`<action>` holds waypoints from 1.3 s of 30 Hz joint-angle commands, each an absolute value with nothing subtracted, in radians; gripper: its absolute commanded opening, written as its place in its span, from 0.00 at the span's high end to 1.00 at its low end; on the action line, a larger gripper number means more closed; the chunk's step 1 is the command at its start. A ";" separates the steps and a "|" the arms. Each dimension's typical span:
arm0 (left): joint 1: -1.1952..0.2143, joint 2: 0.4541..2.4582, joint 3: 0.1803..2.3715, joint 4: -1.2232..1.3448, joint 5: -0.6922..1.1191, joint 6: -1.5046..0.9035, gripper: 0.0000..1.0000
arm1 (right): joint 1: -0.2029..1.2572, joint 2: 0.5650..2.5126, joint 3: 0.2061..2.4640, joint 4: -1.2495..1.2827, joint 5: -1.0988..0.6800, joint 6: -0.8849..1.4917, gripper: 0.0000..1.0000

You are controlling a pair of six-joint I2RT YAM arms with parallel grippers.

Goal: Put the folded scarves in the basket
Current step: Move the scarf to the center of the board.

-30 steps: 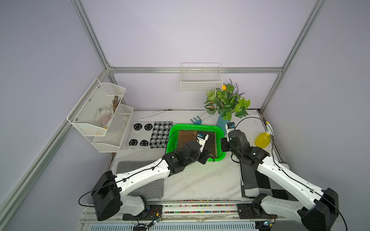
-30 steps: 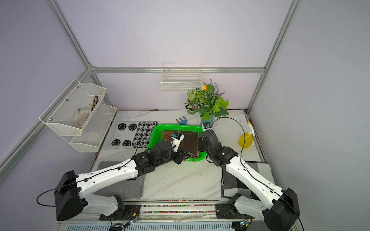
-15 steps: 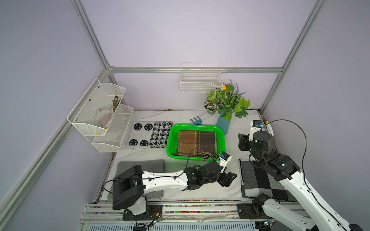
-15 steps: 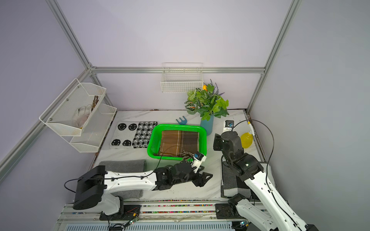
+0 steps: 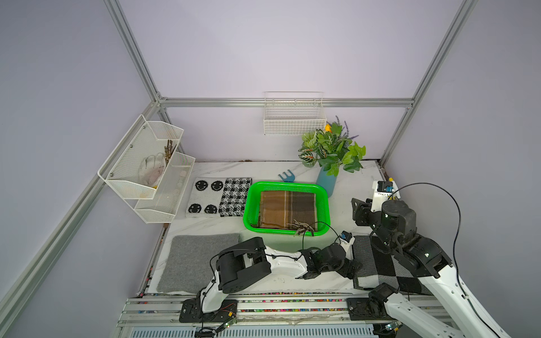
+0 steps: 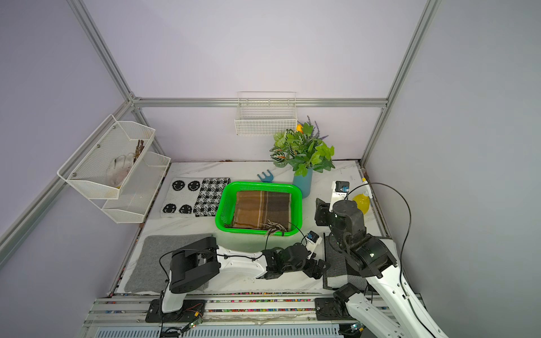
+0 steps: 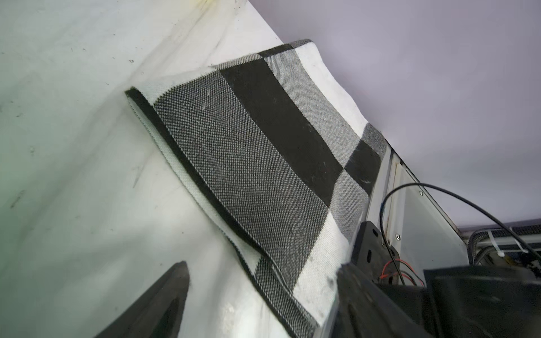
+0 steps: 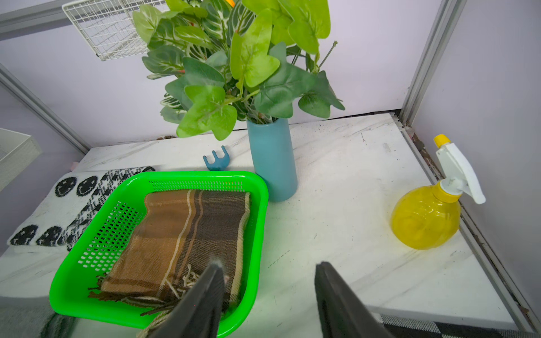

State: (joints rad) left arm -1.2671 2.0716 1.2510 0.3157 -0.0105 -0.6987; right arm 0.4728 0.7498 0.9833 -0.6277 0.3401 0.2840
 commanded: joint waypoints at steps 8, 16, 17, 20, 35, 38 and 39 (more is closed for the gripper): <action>-1.213 2.237 1.449 0.254 0.039 -0.741 0.15 | 0.469 0.711 0.956 -0.565 0.283 0.266 0.44; -1.221 2.283 1.479 0.214 0.094 -0.774 0.16 | 0.468 0.669 0.940 -0.539 0.254 0.265 0.44; -1.225 2.276 1.467 0.215 0.093 -0.779 0.17 | 0.468 0.666 0.937 -0.534 0.240 0.268 0.44; -1.231 2.278 1.433 0.244 0.113 -0.811 0.20 | 0.467 0.661 0.934 -0.523 0.239 0.268 0.44; -1.243 2.357 1.469 0.289 0.189 -0.844 0.75 | 0.457 0.637 0.914 -0.505 0.228 0.265 0.44; -1.233 2.368 1.469 0.283 0.204 -0.844 0.87 | 0.456 0.637 0.913 -0.505 0.226 0.262 0.44; -1.227 2.365 1.454 0.293 0.212 -0.849 0.94 | 0.456 0.638 0.913 -0.505 0.224 0.262 0.44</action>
